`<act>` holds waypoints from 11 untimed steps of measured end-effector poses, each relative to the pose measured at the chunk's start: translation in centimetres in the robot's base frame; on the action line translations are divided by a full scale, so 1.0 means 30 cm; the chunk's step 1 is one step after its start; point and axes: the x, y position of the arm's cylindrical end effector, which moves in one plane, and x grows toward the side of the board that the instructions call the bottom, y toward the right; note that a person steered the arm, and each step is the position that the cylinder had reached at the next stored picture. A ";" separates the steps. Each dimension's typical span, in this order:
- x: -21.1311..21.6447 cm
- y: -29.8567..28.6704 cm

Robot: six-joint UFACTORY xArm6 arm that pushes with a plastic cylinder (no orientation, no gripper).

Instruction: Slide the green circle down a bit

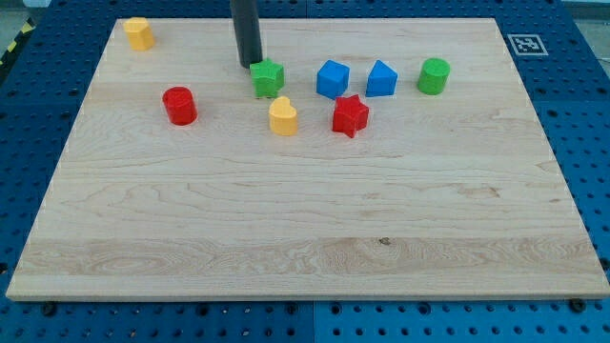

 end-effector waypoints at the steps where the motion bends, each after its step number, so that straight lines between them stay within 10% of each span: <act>1: 0.000 0.141; 5: 0.003 0.786; 11: 0.104 0.781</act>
